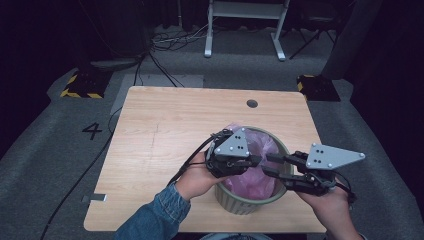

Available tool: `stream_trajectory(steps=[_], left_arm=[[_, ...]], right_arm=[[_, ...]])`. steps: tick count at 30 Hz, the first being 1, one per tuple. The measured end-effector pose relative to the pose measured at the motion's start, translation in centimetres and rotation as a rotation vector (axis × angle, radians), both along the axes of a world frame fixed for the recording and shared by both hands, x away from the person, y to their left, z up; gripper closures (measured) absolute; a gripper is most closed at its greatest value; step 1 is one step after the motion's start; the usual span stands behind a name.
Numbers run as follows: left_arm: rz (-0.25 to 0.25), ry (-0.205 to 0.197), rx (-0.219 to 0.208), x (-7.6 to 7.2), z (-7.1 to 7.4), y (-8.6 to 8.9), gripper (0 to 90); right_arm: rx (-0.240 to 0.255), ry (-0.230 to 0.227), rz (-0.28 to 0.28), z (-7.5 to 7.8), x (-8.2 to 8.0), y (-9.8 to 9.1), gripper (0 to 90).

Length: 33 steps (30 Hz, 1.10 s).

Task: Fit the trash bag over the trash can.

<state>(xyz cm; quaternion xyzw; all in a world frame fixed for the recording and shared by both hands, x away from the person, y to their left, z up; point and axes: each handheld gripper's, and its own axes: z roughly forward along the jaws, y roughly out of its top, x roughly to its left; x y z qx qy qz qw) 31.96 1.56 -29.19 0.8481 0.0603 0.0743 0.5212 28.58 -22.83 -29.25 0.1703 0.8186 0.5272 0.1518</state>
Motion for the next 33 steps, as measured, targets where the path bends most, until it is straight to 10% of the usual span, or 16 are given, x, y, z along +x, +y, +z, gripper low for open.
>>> stream_trajectory(steps=[5,33], left_arm=[[0.037,-0.002,-0.023,0.3,0.2,1.2,89.8],[0.256,0.066,-0.079,0.3,-2.5,11.8,89.8]], right_arm=[[-0.003,0.010,-0.002,0.1,0.2,-0.9,89.6],[0.045,0.090,-0.155,-2.7,-0.7,-10.3,90.0]])
